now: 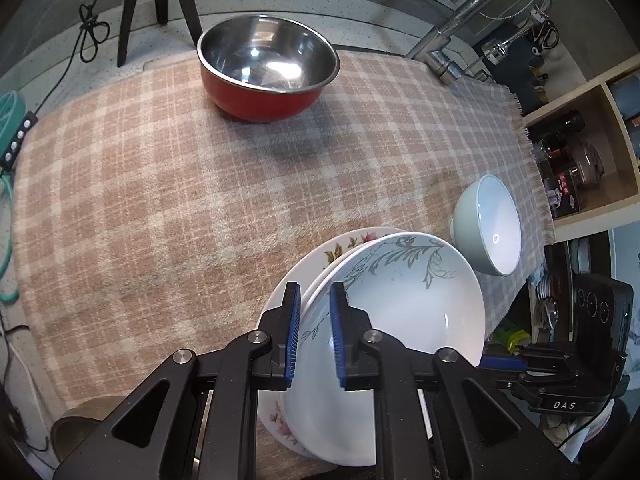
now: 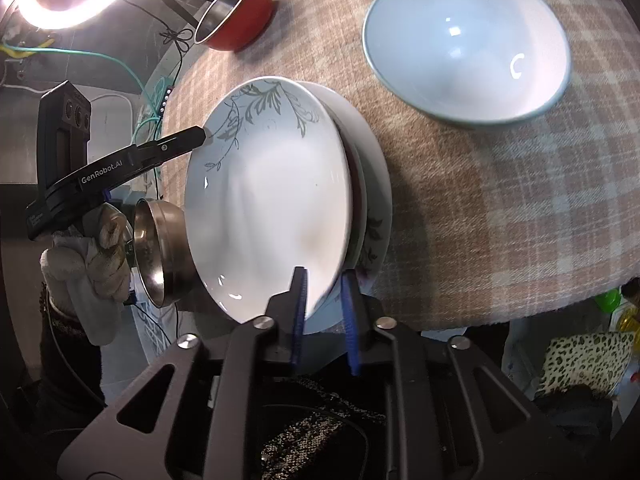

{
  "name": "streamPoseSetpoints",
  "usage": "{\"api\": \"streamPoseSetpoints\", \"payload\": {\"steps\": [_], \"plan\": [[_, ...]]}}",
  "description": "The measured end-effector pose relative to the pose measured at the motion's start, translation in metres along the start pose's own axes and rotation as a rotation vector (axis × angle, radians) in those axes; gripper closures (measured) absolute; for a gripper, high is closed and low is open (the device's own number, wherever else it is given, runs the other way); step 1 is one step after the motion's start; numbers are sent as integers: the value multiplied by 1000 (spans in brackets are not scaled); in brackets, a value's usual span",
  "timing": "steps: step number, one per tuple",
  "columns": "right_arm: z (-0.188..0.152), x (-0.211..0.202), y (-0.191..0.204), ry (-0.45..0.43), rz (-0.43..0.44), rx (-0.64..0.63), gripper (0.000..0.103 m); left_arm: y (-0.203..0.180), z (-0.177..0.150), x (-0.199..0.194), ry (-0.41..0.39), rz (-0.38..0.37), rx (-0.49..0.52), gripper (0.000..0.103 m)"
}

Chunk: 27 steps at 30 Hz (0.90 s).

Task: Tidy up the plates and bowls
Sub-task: 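Lower the leaf-patterned plate onto the stack and open the left gripper, then move the left gripper to the rim of the large steel bowl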

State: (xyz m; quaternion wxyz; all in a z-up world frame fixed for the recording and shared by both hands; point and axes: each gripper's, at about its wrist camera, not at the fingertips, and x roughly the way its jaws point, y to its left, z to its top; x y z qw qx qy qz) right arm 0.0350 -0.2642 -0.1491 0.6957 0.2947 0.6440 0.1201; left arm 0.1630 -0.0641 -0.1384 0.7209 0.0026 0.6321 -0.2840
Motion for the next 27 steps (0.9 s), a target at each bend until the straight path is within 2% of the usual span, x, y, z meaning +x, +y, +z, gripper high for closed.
{"api": "streamPoseSetpoints", "payload": {"steps": [6, 7, 9, 10, 11, 12, 13, 20, 27], "plan": [[6, -16, 10, -45, -21, -48, 78, -5, 3, -13, -33, -6, 0, 89], [7, -18, 12, -48, -23, -60, 75, -6, 4, -15, -40, -7, 2, 87], [10, -22, 17, -62, -29, -88, 57, -7, 3, -21, -58, -5, 0, 77], [11, -24, 20, -74, -33, -105, 46, -7, 2, -25, -67, -5, -1, 75], [13, -26, 23, -85, -39, -121, 42, -7, 2, -28, -75, -4, -4, 70], [15, -30, 27, -100, -44, -143, 42, -6, 1, -32, -85, -2, -11, 63], [17, -32, 31, -110, -46, -160, 42, -5, 0, -37, -100, -5, -20, 62], [34, -50, 60, -176, -74, -293, 37, 14, -18, -77, -231, -10, -136, 62], [51, -41, 87, -151, -38, -372, 37, 38, -56, -113, -367, 41, -275, 62]]}}
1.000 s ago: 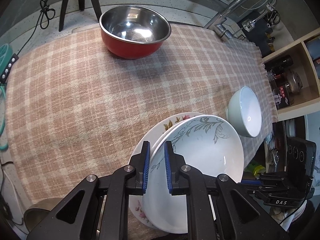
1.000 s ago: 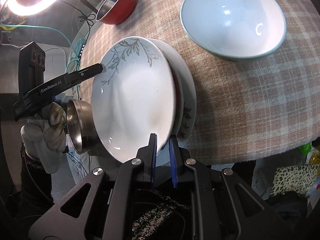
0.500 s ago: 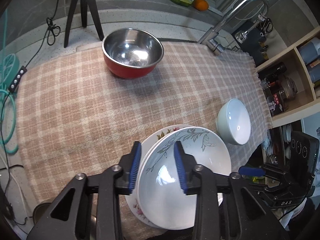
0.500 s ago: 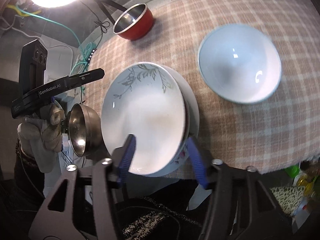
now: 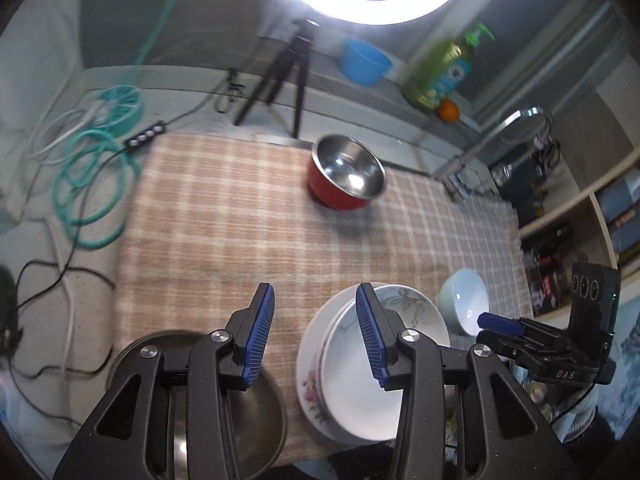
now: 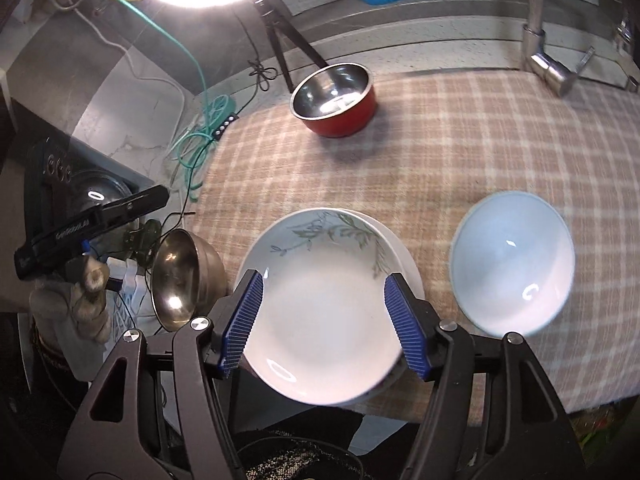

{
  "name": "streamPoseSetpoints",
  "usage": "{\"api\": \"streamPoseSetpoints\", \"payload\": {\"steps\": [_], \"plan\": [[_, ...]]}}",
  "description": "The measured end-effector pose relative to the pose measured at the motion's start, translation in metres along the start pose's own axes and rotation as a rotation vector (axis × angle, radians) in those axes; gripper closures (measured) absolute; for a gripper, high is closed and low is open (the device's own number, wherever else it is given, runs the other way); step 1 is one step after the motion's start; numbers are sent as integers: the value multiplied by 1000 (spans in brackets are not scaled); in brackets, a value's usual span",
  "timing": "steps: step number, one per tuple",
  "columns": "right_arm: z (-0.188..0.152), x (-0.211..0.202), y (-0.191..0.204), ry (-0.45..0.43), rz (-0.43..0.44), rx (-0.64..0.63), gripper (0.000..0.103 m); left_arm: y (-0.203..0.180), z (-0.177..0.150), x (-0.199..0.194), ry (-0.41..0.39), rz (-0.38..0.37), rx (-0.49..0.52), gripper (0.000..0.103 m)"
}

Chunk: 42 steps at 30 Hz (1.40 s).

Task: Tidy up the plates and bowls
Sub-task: 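Move the left gripper to the rim of the large steel bowl, then close the left gripper on the large steel bowl rim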

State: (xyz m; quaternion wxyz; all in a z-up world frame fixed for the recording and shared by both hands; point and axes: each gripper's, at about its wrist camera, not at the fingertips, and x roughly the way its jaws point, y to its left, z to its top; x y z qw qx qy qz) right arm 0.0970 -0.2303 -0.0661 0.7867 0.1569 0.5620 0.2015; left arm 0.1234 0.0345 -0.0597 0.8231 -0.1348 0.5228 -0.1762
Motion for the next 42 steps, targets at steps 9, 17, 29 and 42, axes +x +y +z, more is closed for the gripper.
{"api": "streamPoseSetpoints", "payload": {"steps": [9, 17, 29, 42], "plan": [[20, 33, 45, 60, 77, -149, 37, 56, -42, -49, -118, 108, -205, 62], [28, 70, 91, 128, 140, -274, 37, 96, -89, -68, -151, 202, -366, 62], [17, 126, 131, 256, 169, -377, 56, 122, -135, -56, -148, 188, -507, 62], [8, 164, 136, 340, 141, -356, 77, 134, -144, -42, -131, 102, -570, 65]]}}
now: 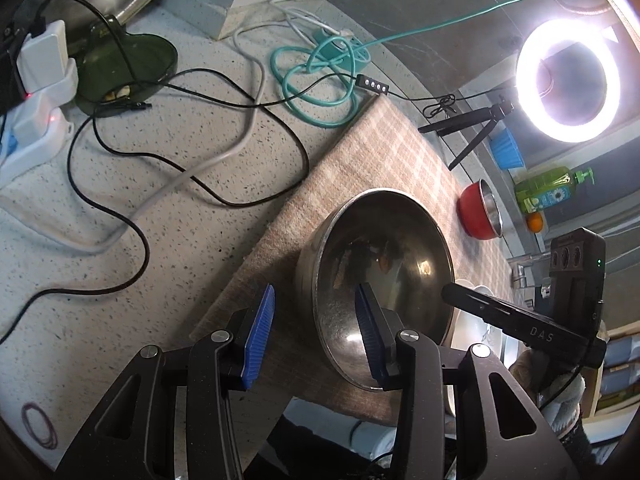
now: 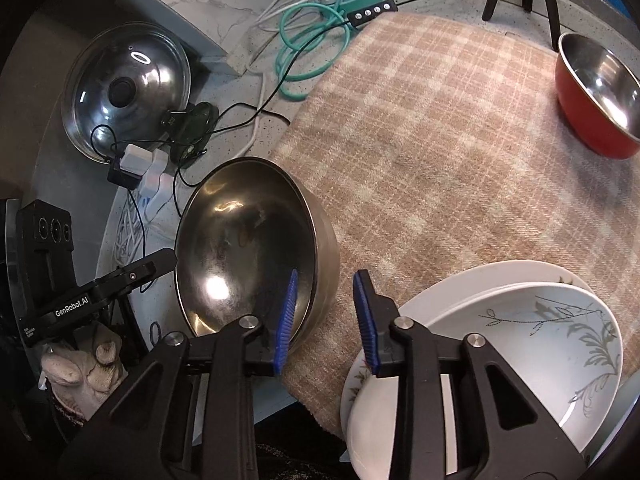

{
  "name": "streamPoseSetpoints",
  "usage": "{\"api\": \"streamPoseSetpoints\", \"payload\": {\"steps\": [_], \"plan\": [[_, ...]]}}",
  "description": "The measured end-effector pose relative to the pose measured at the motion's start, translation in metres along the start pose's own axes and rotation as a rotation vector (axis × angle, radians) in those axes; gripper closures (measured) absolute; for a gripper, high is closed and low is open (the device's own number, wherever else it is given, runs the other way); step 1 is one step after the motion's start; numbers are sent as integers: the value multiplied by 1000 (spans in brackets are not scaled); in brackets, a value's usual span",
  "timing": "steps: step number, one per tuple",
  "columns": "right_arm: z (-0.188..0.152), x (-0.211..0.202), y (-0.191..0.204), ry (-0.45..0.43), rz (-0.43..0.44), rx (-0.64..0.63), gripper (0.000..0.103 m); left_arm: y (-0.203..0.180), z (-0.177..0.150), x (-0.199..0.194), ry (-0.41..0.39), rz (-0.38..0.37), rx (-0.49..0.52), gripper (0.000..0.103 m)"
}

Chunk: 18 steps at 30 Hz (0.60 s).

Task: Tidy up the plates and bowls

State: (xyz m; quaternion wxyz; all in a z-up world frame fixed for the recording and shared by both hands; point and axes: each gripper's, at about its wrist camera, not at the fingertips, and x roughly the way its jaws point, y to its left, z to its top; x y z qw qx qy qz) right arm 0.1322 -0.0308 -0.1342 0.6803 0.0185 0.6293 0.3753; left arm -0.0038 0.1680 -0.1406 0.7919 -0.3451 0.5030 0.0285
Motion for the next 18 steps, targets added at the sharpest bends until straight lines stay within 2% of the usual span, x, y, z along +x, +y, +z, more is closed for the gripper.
{"api": "streamPoseSetpoints", "payload": {"steps": [5, 12, 18], "plan": [[1, 7, 2, 14, -3, -3, 88, 0, 0, 5, 15, -12, 1, 66], [3, 9, 0, 13, -6, 10, 89, 3, -1, 13, 41, -36, -12, 86], [5, 11, 0, 14, -14, 6, 89, 3, -1, 15, 47, -38, -18, 86]]}}
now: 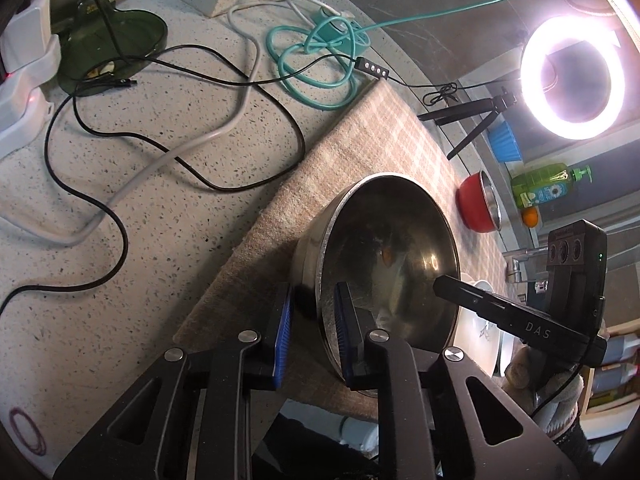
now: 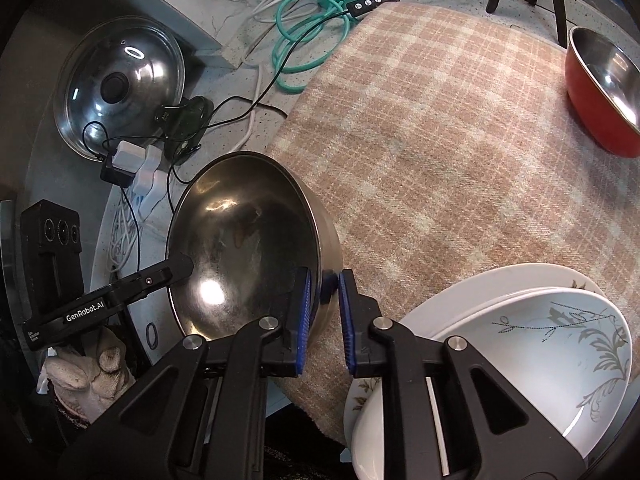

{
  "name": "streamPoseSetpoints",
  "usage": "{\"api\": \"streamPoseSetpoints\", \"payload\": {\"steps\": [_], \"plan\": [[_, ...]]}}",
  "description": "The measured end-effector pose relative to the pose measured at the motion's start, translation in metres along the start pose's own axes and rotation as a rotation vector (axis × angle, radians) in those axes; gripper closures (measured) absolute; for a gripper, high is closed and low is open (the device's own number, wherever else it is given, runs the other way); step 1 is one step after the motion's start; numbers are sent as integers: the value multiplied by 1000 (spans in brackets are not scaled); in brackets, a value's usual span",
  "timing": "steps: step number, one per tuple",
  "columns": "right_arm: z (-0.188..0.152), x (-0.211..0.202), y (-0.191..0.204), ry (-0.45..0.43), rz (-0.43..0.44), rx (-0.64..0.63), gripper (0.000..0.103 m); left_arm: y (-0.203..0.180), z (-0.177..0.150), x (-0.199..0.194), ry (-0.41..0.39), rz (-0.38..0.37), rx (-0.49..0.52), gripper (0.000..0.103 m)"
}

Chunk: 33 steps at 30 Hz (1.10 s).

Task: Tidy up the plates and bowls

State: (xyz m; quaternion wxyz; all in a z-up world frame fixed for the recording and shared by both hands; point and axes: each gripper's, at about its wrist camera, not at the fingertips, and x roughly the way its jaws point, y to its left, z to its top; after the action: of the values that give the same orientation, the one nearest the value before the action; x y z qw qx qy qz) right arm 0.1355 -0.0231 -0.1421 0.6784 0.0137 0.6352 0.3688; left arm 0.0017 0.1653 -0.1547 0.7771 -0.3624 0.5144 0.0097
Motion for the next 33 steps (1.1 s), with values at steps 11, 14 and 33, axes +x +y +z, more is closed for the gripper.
{"api": "streamPoseSetpoints", "payload": {"steps": [11, 14, 33], "plan": [[1, -6, -8, -20, 16, 49, 90, -7, 5, -2, -10, -7, 17, 86], [3, -11, -10, -38, 3, 52, 90, -14, 11, 2, -10, -1, 39, 86], [18, -27, -58, -119, -68, 204, 90, -66, 50, 49, 7, 9, 179, 86]]}}
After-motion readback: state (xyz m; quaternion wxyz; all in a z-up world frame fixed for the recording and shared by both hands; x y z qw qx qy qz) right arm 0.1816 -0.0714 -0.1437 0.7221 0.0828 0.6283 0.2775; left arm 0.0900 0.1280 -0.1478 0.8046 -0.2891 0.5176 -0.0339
